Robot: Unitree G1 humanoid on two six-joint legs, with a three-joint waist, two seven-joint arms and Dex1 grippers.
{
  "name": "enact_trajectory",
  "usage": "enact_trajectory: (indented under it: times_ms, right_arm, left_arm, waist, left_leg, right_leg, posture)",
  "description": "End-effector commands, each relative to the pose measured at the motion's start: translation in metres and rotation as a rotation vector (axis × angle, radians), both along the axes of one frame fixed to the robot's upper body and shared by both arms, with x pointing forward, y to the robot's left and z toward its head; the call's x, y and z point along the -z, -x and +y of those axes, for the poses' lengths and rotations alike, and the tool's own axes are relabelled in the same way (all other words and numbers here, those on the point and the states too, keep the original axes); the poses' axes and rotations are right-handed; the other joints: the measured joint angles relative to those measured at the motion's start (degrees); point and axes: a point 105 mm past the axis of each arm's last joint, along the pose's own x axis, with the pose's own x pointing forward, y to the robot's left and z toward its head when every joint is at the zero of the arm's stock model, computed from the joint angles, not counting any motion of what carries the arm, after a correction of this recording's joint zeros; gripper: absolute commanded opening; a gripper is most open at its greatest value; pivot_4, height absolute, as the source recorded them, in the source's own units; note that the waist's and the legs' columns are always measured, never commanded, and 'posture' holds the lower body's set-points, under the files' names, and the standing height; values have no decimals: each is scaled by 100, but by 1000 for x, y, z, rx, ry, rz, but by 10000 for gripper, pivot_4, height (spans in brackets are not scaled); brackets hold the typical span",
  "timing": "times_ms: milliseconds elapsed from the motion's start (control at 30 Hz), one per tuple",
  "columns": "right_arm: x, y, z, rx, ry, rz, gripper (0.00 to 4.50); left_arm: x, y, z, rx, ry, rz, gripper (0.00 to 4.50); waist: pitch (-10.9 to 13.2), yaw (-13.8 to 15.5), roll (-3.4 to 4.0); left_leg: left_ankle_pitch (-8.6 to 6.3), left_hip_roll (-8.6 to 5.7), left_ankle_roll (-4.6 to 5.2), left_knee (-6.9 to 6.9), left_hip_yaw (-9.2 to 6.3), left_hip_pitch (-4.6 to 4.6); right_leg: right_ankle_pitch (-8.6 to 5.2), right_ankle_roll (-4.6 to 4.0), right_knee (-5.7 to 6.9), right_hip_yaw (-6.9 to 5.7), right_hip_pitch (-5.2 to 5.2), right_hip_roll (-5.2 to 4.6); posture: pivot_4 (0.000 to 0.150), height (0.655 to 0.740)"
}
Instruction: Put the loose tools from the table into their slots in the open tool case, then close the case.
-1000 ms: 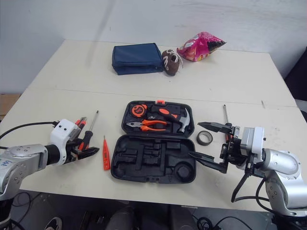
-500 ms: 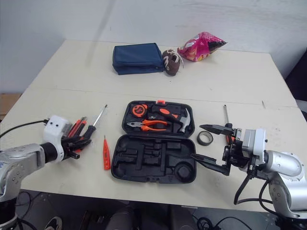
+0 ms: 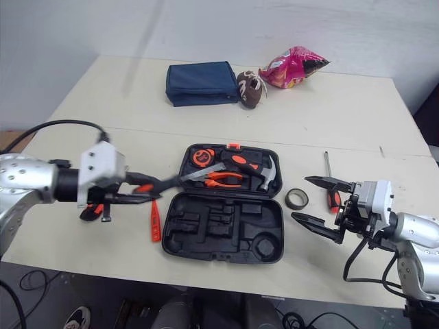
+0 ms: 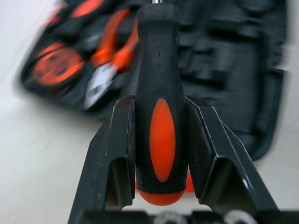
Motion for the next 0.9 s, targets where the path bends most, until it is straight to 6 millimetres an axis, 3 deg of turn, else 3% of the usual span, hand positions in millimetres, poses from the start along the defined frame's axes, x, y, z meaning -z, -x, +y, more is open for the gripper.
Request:
enact_trajectory:
  times_ms: [33, 333, 600, 700, 900]
  right_arm:
    - [-2, 5, 5, -49, -1, -8, 45000]
    - [2, 14, 13, -68, 0, 3, 45000]
    - [3, 18, 14, -52, 1, 0, 45000]
    - [2, 18, 15, -47, -2, -10, 45000]
    - [1, 19, 16, -45, -2, -13, 45000]
  left_arm:
    - [22, -1, -10, 100, -173, 42, 7928]
    - [24, -30, -51, 67, -243, -40, 7928]
    - [32, -37, -50, 21, -289, -19, 7928]
    - [34, -48, -49, -41, -309, -54, 7928]
    - [37, -47, -50, -32, -319, -52, 7928]
  waist:
    - [4, -22, 11]
    - [4, -11, 11]
    - [4, -6, 11]
    - [4, 5, 11]
    - [4, 0, 11]
  left_leg:
    - [0, 1, 0, 0, 6, 2]
    - [-8, 11, 12, 41, 8, -6]
    - [-8, 14, 12, 55, 3, -6]
    - [-8, 14, 12, 60, 2, -6]
    - [-8, 15, 13, 60, 1, -6]
  right_leg:
    - [0, 0, 1, 5, -2, 3]
    - [1, 2, 20, 16, -4, 7]
    - [1, 2, 30, 15, -3, 5]
    - [1, 3, 35, 13, -3, 5]
    - [1, 2, 36, 13, -2, 4]
  posture:
    - [1500, 7400]
    - [1500, 7400]
    - [1500, 7400]
    - [1500, 7400]
    - [1500, 7400]
